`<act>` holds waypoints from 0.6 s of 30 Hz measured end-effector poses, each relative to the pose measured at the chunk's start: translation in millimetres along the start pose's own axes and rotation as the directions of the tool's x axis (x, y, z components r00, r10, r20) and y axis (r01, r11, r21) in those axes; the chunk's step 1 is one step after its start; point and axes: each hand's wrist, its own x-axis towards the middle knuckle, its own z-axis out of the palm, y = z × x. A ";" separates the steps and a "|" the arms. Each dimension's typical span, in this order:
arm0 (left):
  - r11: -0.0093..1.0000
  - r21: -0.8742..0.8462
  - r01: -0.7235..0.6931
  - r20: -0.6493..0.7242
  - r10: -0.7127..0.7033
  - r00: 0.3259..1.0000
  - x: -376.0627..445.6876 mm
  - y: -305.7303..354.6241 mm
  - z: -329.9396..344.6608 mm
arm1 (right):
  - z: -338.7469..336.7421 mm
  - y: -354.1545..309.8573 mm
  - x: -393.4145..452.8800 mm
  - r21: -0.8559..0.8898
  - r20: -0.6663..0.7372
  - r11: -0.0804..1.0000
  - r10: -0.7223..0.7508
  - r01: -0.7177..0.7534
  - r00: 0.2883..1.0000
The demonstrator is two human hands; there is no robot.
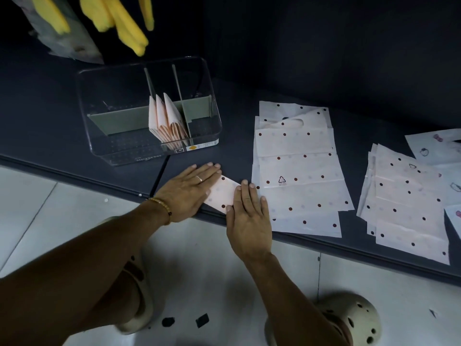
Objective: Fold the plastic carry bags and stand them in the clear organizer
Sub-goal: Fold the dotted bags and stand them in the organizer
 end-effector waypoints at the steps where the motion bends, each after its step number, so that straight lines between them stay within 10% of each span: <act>1: 1.000 0.005 0.022 0.006 -0.022 1.000 -2.0 -6.9 -1.8 | 0.3 0.2 0.4 -0.001 0.015 1.000 -0.003 0.003 1.000; 9: 0.986 0.156 0.056 -0.061 -0.047 0.997 8.4 -3.3 -17.2 | 1.4 0.8 -0.7 -0.013 0.025 1.000 -0.011 0.011 1.000; 18: 0.973 -0.085 0.215 -0.064 -0.220 0.973 35.7 20.5 -37.8 | -1.7 2.9 0.5 0.012 0.026 0.999 -0.044 0.043 0.999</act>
